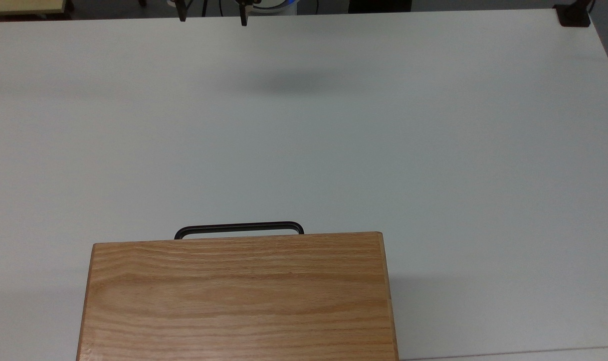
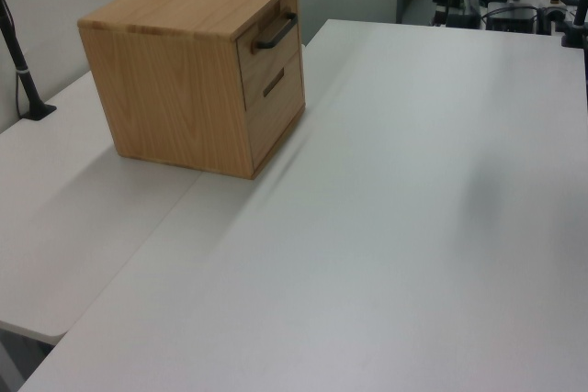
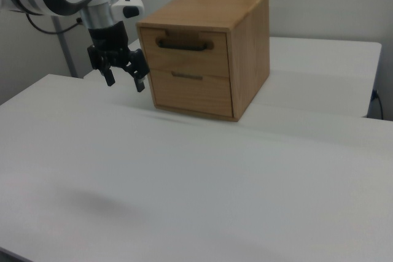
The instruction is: Open the drawer by sliding it
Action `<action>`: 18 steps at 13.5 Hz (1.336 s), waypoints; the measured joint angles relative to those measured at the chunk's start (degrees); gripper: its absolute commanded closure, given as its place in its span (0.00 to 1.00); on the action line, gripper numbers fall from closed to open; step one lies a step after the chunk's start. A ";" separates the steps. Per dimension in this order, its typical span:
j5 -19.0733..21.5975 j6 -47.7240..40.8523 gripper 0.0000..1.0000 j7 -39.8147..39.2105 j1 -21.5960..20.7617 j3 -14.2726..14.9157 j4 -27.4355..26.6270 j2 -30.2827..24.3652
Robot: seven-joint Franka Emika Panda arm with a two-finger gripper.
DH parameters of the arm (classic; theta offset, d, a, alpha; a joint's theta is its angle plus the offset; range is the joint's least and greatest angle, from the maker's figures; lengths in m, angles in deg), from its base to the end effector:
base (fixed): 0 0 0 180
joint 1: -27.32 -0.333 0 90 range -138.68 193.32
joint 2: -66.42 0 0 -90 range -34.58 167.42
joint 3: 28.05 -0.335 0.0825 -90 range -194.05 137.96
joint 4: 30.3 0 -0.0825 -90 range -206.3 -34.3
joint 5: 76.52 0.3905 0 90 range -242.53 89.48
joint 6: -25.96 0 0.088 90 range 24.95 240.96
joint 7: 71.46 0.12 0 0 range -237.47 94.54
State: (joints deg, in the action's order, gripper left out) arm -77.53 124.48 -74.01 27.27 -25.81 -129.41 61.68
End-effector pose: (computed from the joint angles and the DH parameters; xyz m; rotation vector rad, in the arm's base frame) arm 0.5462 -0.0236 0.6128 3.1223 0.0129 0.1120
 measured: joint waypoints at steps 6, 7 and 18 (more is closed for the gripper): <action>-1.83 10.63 0.00 -29.82 1.51 0.03 0.24 2.54; -1.83 14.77 0.00 -33.55 1.52 0.02 0.29 2.86; -22.96 33.53 0.01 -40.22 -2.99 -2.55 8.93 15.21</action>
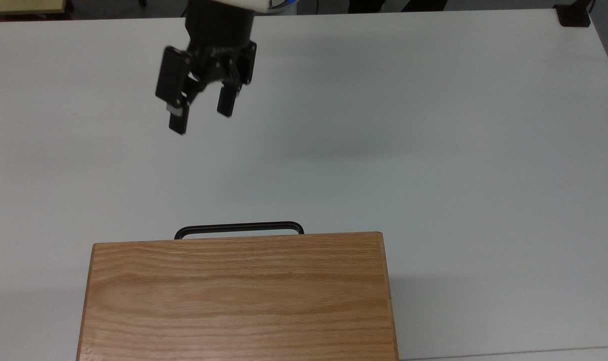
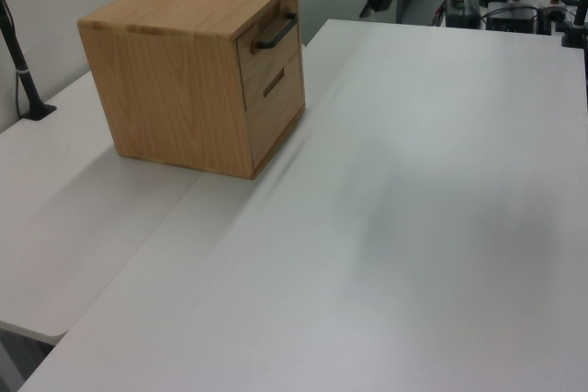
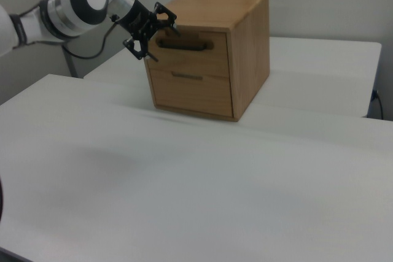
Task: Open the drawer by sliding it
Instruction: 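Move the open gripper down toward the black handle of the upper drawer, then close the gripper around the black drawer handle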
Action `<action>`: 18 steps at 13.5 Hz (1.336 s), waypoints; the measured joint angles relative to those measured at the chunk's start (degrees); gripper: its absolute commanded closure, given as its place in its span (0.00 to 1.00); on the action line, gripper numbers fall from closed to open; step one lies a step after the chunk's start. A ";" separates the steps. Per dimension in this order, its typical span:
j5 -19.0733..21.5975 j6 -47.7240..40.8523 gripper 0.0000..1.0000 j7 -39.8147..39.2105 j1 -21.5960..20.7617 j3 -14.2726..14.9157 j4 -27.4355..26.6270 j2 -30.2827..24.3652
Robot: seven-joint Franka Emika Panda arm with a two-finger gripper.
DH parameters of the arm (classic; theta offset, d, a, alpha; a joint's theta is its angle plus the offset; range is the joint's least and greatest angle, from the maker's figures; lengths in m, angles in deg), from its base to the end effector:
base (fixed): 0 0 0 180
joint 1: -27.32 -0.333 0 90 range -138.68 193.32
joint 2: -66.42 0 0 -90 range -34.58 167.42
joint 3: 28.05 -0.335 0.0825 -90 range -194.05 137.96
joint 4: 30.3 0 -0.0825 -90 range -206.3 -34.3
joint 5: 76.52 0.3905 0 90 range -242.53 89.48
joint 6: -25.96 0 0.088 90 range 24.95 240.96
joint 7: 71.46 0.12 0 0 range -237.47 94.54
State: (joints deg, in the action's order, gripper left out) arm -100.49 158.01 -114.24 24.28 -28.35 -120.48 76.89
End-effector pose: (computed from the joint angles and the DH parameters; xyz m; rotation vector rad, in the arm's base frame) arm 0.6787 0.0270 0.6023 2.2449 1.2260 0.5043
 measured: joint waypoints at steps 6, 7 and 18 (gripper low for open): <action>-9.28 10.19 0.40 -0.04 -1.16 -0.39 5.04 9.06; -9.57 10.21 0.42 -0.06 -1.65 -0.43 7.13 11.12; -9.60 10.69 0.66 -0.07 -1.71 -2.67 16.05 19.89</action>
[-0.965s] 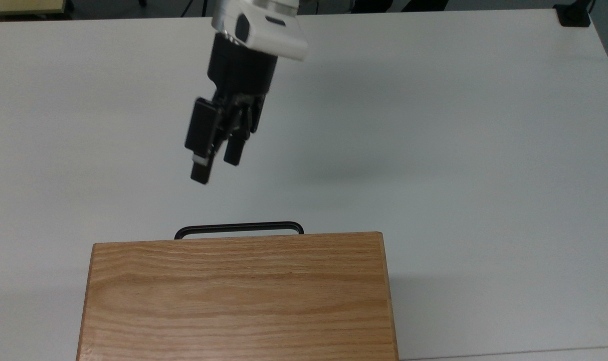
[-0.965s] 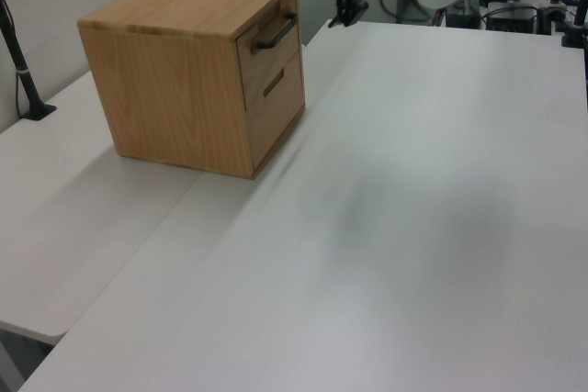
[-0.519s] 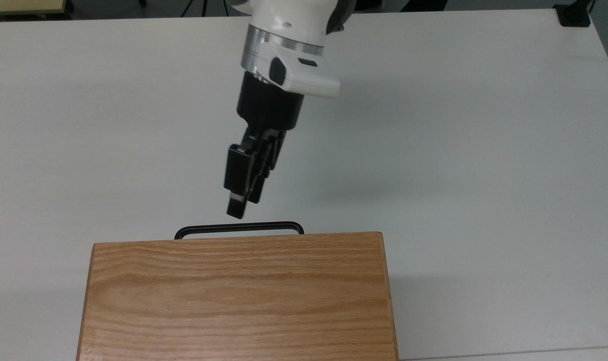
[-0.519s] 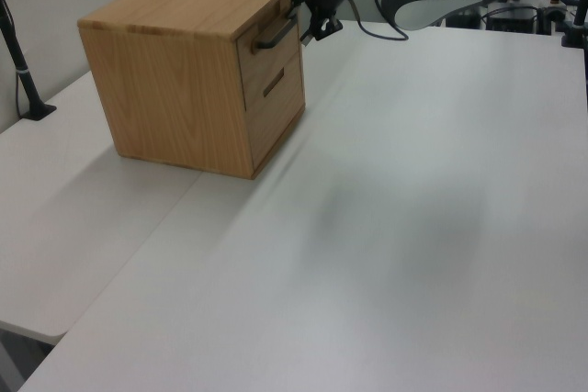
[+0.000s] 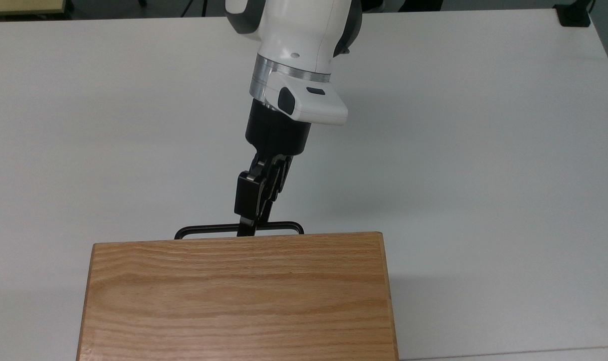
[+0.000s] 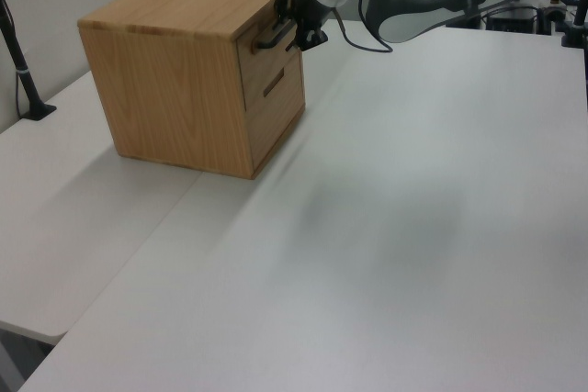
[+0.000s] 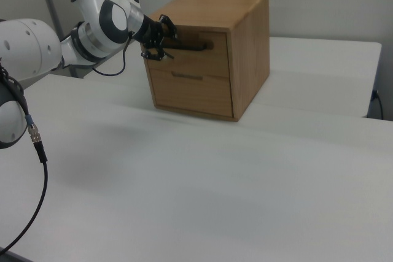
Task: Open the drawer by sliding it
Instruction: 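Close the gripper around the black drawer handle, then pull the handle straight out, sliding the upper drawer open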
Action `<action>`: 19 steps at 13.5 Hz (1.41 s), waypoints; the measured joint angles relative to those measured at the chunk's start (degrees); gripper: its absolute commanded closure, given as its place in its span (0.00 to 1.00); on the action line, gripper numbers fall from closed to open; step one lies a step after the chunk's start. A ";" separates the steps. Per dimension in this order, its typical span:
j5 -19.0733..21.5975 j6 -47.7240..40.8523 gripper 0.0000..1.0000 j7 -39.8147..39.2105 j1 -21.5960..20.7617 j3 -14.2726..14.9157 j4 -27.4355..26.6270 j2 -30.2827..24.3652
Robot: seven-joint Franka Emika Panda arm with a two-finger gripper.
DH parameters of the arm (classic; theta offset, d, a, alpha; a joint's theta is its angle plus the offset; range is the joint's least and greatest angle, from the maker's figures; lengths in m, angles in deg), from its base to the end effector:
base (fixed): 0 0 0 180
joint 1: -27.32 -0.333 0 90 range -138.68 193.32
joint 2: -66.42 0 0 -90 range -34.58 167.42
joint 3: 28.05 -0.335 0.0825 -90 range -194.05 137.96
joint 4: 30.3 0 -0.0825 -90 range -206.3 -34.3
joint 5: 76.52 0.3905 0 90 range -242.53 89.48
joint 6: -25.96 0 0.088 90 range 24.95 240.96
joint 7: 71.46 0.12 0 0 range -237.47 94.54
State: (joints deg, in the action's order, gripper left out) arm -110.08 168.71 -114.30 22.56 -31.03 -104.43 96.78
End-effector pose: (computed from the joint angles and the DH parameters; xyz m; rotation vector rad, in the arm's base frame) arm 0.7771 0.0935 0.5236 1.9927 1.3859 0.6099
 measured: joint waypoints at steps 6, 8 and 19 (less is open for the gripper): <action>-0.10 0.71 0.88 1.30 0.06 -0.01 0.77 0.59; -0.11 0.71 0.92 1.40 0.06 -0.01 0.77 0.57; 0.00 0.42 0.92 2.10 0.21 -0.07 -6.89 -5.26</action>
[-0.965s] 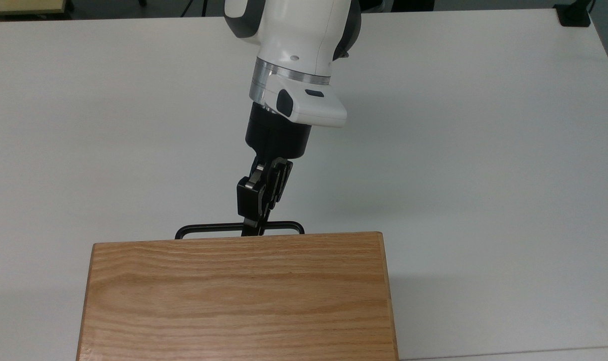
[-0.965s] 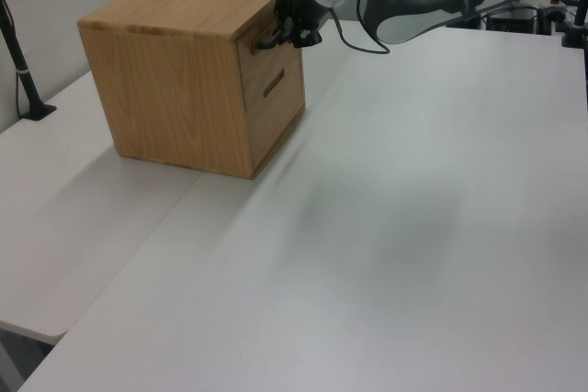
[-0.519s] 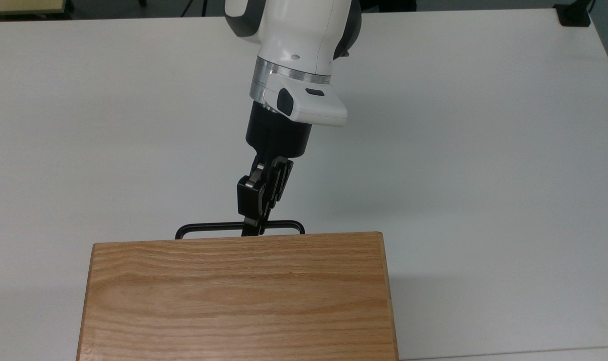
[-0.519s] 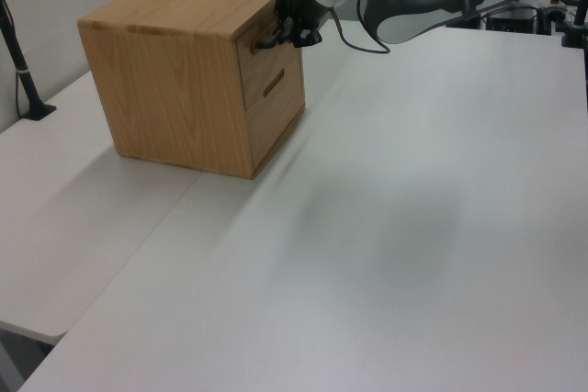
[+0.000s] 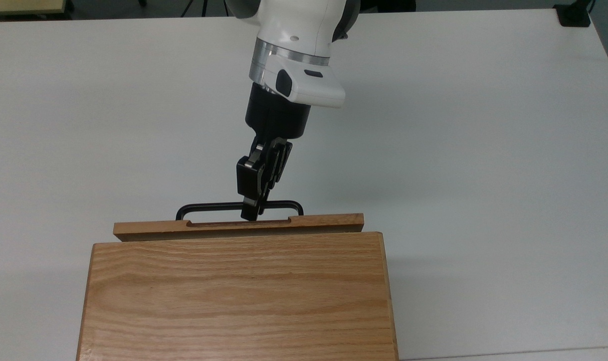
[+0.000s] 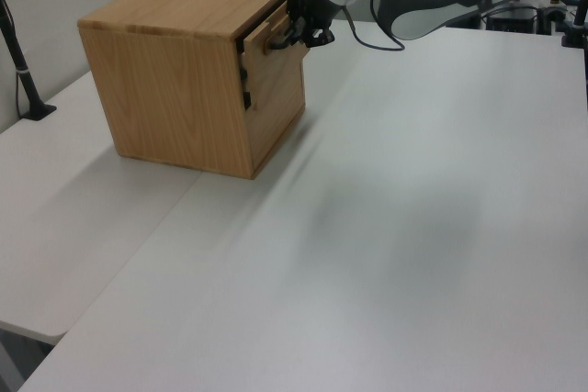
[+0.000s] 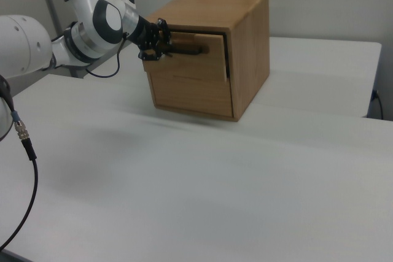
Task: Open the drawer by sliding it
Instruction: 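Pull the handle straight out, sliding the upper drawer open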
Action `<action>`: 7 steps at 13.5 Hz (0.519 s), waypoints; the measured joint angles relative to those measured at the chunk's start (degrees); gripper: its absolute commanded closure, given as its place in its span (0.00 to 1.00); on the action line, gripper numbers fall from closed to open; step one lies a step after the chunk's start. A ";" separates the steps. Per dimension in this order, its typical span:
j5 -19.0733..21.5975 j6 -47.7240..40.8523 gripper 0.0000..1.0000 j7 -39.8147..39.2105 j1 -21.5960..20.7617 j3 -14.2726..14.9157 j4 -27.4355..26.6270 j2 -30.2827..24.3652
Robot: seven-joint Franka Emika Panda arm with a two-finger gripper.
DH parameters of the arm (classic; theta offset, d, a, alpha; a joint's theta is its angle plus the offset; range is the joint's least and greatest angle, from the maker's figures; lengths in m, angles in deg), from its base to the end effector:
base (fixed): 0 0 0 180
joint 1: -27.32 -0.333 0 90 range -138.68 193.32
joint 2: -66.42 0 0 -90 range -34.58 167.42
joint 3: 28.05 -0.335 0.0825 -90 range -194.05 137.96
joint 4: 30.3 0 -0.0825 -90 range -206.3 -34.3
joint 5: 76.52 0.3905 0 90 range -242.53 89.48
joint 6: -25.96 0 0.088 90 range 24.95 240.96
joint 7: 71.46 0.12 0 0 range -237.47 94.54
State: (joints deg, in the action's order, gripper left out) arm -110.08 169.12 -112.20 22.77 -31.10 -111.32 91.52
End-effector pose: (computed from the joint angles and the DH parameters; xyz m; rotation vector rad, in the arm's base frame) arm 0.7519 0.0912 0.5300 2.0278 1.3693 0.6032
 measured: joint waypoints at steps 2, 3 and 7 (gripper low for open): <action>0.13 -2.01 0.91 0.01 -0.02 -0.30 -0.73 -1.05; 0.67 -3.85 0.90 0.01 -0.02 -0.69 -1.15 -1.89; 2.74 -6.08 0.90 -0.03 0.00 -0.94 -6.24 -6.42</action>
State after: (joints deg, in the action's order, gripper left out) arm -107.35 163.04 -112.24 22.77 -32.04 -117.56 85.09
